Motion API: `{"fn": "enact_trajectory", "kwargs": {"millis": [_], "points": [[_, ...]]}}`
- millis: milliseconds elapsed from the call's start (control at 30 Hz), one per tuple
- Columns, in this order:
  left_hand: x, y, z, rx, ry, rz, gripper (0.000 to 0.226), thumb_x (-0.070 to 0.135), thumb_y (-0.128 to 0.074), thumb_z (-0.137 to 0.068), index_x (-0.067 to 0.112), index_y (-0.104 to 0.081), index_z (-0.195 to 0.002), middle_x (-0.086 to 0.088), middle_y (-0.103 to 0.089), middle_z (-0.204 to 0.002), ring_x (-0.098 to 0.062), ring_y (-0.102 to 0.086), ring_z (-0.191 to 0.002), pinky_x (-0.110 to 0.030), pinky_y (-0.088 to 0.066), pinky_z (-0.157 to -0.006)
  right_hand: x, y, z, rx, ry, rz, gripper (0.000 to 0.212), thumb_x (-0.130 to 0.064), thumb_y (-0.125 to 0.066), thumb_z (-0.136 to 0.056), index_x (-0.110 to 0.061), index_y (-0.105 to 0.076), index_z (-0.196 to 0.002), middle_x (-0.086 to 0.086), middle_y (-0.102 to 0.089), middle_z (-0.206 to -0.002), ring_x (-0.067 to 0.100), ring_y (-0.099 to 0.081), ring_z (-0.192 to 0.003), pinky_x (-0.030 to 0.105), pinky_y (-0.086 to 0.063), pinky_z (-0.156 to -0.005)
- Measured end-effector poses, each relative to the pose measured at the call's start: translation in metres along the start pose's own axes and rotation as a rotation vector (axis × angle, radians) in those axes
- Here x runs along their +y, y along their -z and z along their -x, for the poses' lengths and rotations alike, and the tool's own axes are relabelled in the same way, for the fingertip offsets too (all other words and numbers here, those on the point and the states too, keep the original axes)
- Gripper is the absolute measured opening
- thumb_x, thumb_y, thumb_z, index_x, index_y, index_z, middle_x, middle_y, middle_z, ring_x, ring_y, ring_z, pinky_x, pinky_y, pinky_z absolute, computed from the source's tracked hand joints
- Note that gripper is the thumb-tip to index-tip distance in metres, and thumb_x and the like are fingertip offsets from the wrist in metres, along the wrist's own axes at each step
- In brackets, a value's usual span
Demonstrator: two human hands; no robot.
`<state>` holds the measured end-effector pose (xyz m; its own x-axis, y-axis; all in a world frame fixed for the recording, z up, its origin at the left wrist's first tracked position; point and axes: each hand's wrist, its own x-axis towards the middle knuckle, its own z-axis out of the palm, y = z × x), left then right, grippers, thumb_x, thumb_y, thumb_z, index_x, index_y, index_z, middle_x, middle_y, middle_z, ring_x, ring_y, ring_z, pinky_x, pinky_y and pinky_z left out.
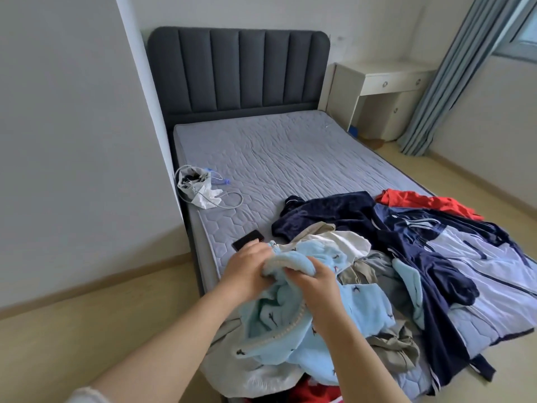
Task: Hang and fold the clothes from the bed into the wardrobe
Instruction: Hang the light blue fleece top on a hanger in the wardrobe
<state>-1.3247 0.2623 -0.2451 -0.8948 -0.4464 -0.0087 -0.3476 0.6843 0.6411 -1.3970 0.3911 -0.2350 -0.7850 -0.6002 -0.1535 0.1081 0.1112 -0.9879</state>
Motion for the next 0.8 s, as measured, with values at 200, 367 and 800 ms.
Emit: {"fn": "enact_trajectory", "kwargs": {"millis": [200,367,800], "points": [[0.025,-0.003,-0.014,0.106,0.424,0.689,0.014,0.000,-0.047,-0.086,0.012,-0.050,-0.081,-0.008,-0.054,-0.076,-0.019,-0.047,-0.074,-0.034,-0.039,-0.067,0.021,0.017,0.007,0.222,-0.012,0.111,0.014,-0.015,-0.067,-0.078,-0.028,-0.062,-0.080,-0.015,-0.063,-0.070,-0.009,-0.055,-0.060,0.005,-0.040,-0.049],[0.051,0.014,-0.017,0.183,0.502,1.328,0.023,0.008,-0.046,-0.091,0.009,-0.065,-0.077,-0.009,-0.071,-0.072,-0.020,-0.067,-0.065,-0.028,-0.055,-0.055,0.040,0.025,0.004,0.251,-0.171,0.387,0.004,-0.021,-0.054,-0.084,-0.022,-0.050,-0.083,-0.003,-0.058,-0.075,0.013,-0.053,-0.068,0.029,-0.041,-0.061],[0.061,0.142,0.025,0.633,-0.043,1.717,0.026,0.014,-0.036,-0.095,0.013,-0.059,-0.081,0.000,-0.065,-0.069,-0.014,-0.064,-0.066,-0.023,-0.054,-0.060,-0.110,-0.032,-0.032,-0.153,-0.138,-0.547,0.013,-0.002,-0.054,-0.089,-0.015,-0.056,-0.092,0.011,-0.061,-0.111,0.029,-0.051,-0.119,0.049,-0.038,-0.105]]}}
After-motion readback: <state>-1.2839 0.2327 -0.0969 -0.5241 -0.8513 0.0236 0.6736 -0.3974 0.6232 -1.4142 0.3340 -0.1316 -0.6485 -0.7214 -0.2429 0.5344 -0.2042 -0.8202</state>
